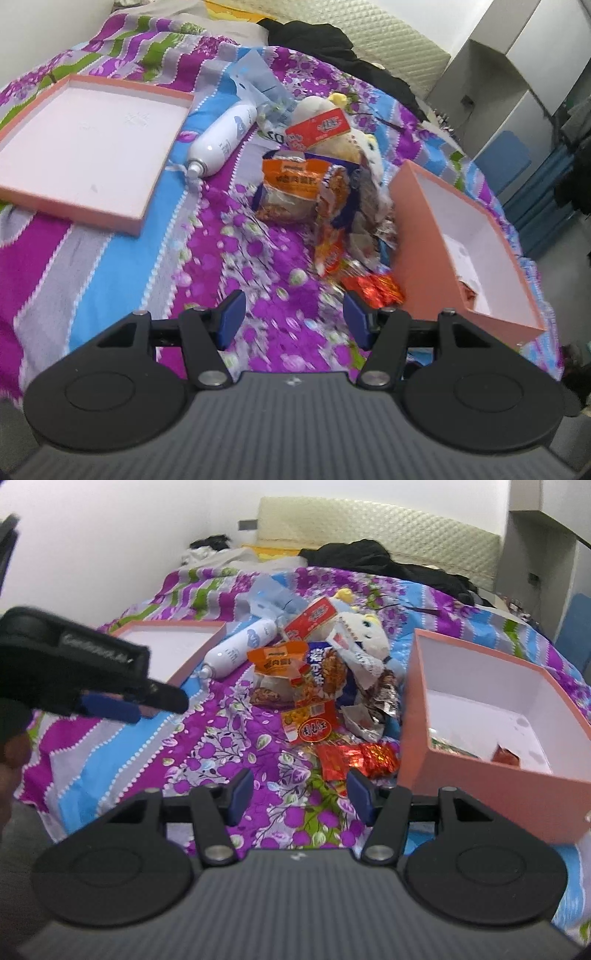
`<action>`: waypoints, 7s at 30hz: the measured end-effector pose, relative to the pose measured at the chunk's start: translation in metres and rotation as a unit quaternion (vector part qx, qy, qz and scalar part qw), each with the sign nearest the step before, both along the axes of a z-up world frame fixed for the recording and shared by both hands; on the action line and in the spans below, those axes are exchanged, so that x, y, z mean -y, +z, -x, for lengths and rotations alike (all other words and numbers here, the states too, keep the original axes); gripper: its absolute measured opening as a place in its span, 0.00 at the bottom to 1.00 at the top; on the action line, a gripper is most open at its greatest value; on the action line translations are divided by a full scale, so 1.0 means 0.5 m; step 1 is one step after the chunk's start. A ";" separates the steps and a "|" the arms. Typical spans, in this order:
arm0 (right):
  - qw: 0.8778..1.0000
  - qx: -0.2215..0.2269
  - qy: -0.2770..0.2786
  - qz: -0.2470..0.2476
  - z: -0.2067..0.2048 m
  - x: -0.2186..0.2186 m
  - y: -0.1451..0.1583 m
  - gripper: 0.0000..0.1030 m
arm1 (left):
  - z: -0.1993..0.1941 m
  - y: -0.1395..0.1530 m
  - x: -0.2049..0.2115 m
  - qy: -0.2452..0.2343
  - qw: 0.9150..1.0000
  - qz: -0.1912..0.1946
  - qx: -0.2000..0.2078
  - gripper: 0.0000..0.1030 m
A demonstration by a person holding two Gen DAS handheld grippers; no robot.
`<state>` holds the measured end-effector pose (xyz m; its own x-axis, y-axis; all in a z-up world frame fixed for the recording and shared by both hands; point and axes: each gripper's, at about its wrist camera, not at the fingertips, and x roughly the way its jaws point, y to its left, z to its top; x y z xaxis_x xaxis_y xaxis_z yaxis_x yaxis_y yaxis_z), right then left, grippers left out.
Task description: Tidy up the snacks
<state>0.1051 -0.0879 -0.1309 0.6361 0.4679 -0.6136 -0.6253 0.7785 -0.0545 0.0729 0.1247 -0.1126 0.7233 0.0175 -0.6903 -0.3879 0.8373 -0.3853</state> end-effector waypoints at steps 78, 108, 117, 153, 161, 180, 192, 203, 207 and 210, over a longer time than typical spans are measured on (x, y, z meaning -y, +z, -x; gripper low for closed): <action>0.989 -0.095 -0.054 -0.100 -0.153 -0.061 0.096 0.03 | -0.055 0.007 -0.103 0.014 0.999 0.021 -0.025 0.41; 0.980 0.011 -0.113 -0.165 -0.054 0.139 0.273 0.03 | -0.084 0.221 0.132 -0.092 0.995 -0.015 0.031 0.41; 0.969 0.103 -0.163 -0.155 -0.132 0.215 0.358 0.03 | -0.237 0.346 0.201 -0.153 0.984 -0.055 0.078 0.41; 0.945 -0.139 -0.292 -0.053 -0.566 0.404 0.005 0.19 | -0.785 0.023 0.424 -0.278 0.947 -0.027 -0.159 0.59; 0.946 -0.119 -0.295 -0.068 -0.546 0.405 0.041 0.44 | -0.735 0.100 0.384 -0.273 0.955 -0.017 -0.113 0.67; 0.966 0.013 -0.223 -0.133 -0.308 0.319 0.290 0.44 | -0.396 0.365 0.274 -0.215 0.972 -0.083 0.048 0.67; 0.968 0.038 -0.165 -0.184 -0.146 0.253 0.305 0.44 | -0.136 0.372 0.200 -0.155 0.976 -0.111 0.101 0.67; 0.977 0.033 -0.129 -0.168 -0.021 0.200 0.243 0.44 | 0.018 0.285 0.173 -0.111 0.981 -0.122 0.106 0.67; 0.979 0.038 -0.113 -0.162 0.027 0.181 0.216 0.44 | 0.055 0.255 0.167 -0.105 0.981 -0.128 0.102 0.67; 0.983 0.031 -0.098 -0.153 0.059 0.170 0.187 0.44 | 0.081 0.234 0.164 -0.101 0.982 -0.128 0.098 0.67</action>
<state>0.0755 -0.1728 -0.0375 0.7637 0.4894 -0.4210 -0.4647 0.8694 0.1677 0.0322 0.0426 0.0046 0.8488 0.0142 -0.5285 -0.1428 0.9687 -0.2033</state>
